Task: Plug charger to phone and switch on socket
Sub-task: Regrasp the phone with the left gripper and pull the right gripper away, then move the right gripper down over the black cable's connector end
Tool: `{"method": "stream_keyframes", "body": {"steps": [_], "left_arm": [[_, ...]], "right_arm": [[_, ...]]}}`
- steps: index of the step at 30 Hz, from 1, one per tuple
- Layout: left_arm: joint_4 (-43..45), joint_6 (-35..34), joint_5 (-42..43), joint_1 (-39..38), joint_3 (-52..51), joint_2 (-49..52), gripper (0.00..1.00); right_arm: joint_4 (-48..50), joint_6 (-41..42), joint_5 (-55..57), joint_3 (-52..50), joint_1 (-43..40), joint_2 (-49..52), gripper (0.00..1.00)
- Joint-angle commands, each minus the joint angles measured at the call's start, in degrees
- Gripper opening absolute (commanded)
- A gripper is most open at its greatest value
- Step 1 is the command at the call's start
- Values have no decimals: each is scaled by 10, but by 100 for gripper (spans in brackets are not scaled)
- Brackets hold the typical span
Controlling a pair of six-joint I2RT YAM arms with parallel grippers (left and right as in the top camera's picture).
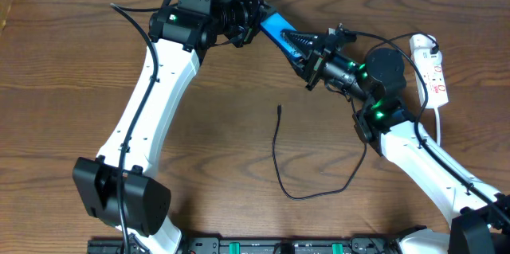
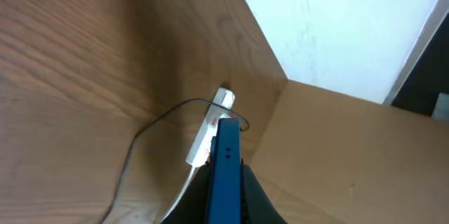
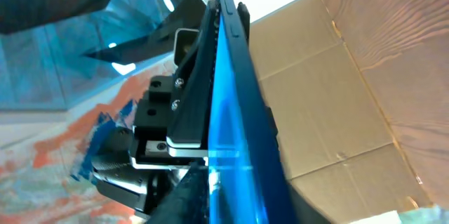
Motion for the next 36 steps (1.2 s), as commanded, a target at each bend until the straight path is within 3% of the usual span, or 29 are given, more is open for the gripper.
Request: {"method": "stream_keyframes", "body": {"steps": [1, 4, 6, 14, 22, 31, 36], "left_arm": [[2, 62, 2, -6, 1, 1, 7], [2, 85, 2, -5, 1, 1, 7], [2, 94, 2, -2, 1, 1, 7], [-23, 150, 9, 43, 1, 1, 7], [-71, 236, 155, 129, 1, 1, 7], [-212, 407, 279, 221, 1, 1, 7], [-286, 551, 333, 264, 1, 1, 7]], "right_arm": [[4, -18, -6, 12, 6, -6, 48], [4, -30, -6, 12, 6, -6, 84], [5, -44, -6, 12, 6, -6, 99], [2, -142, -7, 12, 6, -6, 99], [-84, -234, -37, 12, 6, -6, 99], [-282, -358, -31, 12, 6, -6, 99], [-339, -435, -23, 12, 6, -6, 99]]}}
